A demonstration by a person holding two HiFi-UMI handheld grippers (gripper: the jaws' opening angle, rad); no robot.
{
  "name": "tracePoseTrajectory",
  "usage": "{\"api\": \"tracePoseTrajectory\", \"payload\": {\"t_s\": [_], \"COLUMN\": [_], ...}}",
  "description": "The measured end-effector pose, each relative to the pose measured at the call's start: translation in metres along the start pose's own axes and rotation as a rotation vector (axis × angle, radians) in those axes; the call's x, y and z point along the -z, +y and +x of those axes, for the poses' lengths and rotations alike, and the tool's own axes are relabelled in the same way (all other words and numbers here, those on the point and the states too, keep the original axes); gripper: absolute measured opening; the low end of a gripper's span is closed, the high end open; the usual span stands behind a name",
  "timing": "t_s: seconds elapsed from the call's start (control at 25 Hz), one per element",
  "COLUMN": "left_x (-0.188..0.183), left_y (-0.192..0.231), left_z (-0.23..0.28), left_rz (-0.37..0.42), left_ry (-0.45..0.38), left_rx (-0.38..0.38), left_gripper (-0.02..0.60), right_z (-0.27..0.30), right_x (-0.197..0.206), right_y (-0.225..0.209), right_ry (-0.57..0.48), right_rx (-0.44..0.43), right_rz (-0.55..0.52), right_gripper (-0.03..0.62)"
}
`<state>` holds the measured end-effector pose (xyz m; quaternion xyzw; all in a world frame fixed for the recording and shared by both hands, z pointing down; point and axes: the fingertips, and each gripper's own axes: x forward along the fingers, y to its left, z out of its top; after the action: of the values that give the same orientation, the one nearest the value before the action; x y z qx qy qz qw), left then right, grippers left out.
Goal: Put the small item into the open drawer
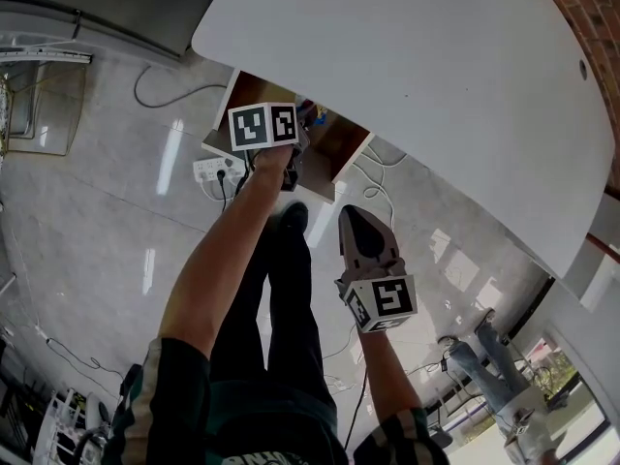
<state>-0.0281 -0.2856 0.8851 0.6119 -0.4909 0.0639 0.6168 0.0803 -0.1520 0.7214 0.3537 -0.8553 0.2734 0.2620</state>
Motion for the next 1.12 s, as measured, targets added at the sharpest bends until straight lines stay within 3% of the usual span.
{"api": "tracePoseTrajectory", "payload": {"t_s": [0.36,0.72,1.0,1.12], "left_x": [-0.007,-0.013,-0.017,-0.022], "left_y": [0.017,0.031,0.032,0.022], "left_z": [-0.008,-0.023,-0.031,-0.041], "left_rz": [0.048,0.076,0.076,0.104], "left_ry": [0.024,0.015,0.004,-0.055], "left_rx": [-0.094,-0.165,-0.157,-0.121], "left_gripper": [0.229,0.279,0.279,0.279], "right_z": [0.002,0.005,0.004,0.004], "right_x": [-0.001,-0.005,-0.006,-0.010], "right_y": [0.004,0.013,0.015,0.018], "right_ry": [0.000,-0.004,-0.005,-0.014], "right_rx": [-0.024,-0.040,-0.043,-0.042], "right_rz": [0.014,0.014,0.027,0.021], "right_gripper": [0.025,0.025,0.025,0.025]}}
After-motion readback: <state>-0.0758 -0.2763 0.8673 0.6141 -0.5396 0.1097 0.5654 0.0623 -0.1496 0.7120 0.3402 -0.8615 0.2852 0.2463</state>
